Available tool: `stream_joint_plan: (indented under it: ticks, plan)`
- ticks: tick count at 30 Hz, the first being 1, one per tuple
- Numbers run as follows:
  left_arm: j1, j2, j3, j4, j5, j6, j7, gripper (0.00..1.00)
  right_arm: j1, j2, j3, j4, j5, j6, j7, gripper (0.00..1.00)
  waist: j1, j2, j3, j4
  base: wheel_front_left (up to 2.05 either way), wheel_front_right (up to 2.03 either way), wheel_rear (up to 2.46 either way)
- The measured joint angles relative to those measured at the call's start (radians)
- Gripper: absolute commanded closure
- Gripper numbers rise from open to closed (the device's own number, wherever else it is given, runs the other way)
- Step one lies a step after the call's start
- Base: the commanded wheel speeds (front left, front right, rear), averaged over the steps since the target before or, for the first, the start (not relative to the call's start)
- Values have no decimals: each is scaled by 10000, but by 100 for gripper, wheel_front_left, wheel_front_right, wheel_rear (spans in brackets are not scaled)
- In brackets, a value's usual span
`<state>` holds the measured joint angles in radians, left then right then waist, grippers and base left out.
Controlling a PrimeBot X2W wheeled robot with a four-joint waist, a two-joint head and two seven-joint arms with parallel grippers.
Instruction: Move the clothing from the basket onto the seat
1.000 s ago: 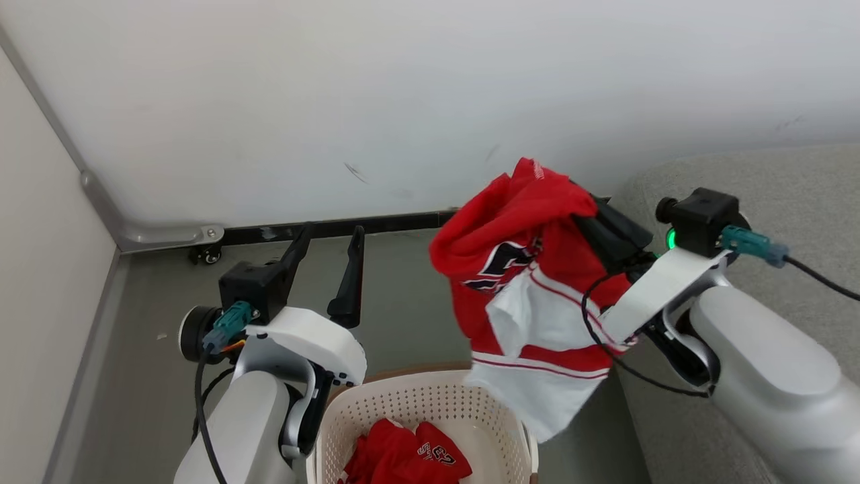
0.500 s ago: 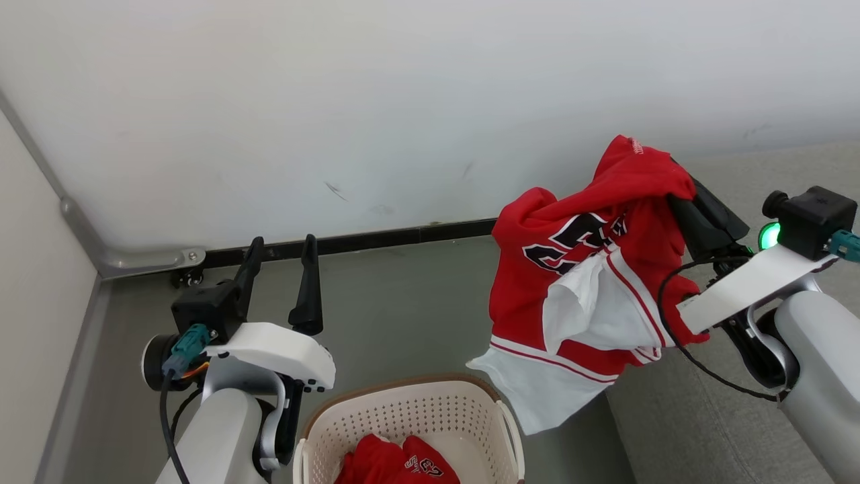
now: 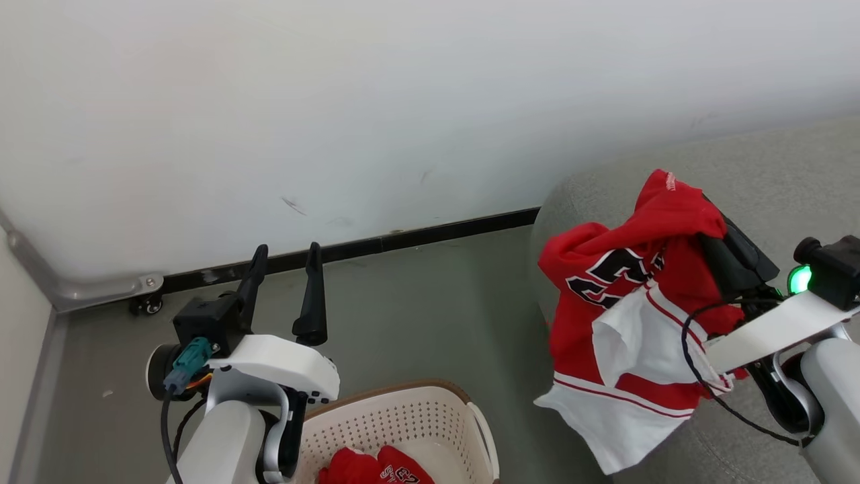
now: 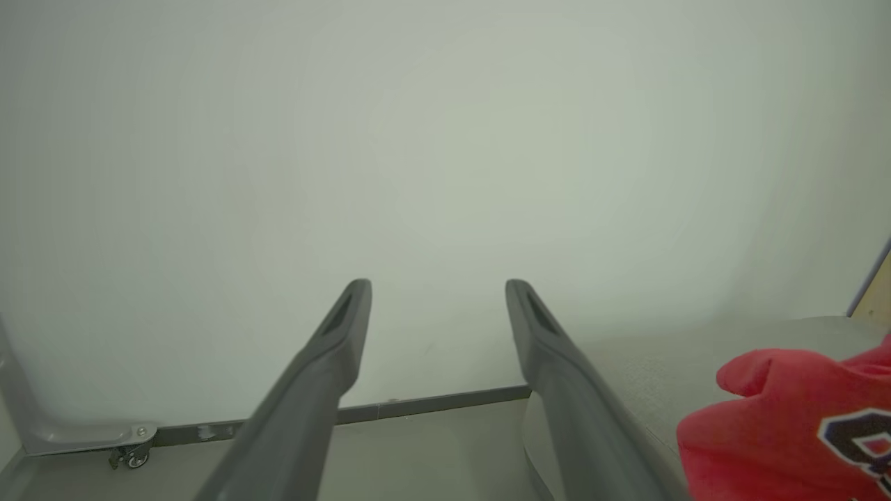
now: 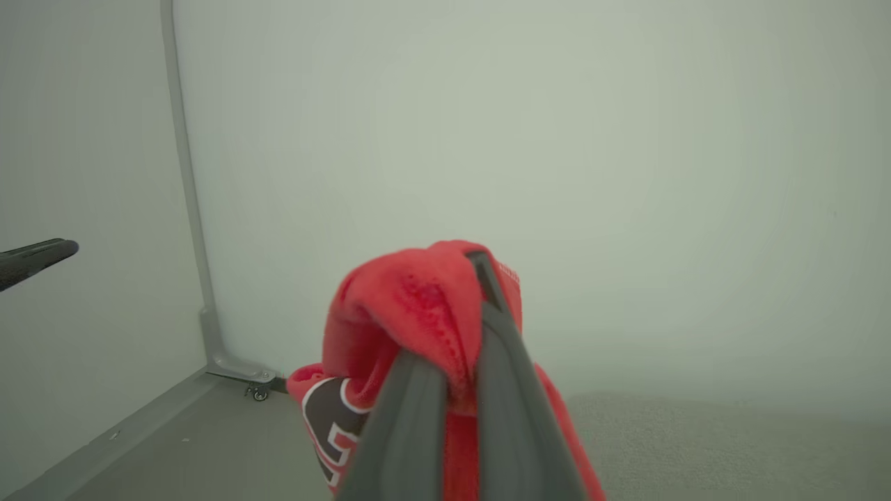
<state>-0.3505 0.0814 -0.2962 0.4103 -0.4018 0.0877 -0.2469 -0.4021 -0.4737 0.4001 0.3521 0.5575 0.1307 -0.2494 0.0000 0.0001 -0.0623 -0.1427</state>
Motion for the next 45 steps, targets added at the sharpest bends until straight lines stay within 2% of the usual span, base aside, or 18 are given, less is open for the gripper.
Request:
stream_joint_plan:
  ticks: [11,24,27,33,38,45]
  plan:
    - [240,-105,157,-366,4,0,-2,0,1136,267,-686,-717,-94,0,242,100,0,0,46,-752,0,0,0]
    - [637,100,696,-1058,123,182,-4,0,894,299,-698,-1185,146,0,1143,100,0,0,256,-1314,0,0,0]
    - [648,180,834,-1331,297,267,-13,0,263,132,-708,-1141,198,0,1542,100,0,0,354,-1378,0,0,0]
    - [989,470,1099,-1802,476,366,-79,0,-1056,-604,-1237,-865,265,0,2215,100,0,0,627,-1442,0,0,0]
    - [1173,694,1317,-2243,560,460,-86,0,-2166,-648,-1935,-685,1058,0,2702,100,0,0,914,-1462,0,0,0]
    - [1268,970,1607,-2777,665,683,-86,0,-3610,-1135,-2775,-67,1158,-2,3237,100,0,0,1411,-1462,0,0,0]
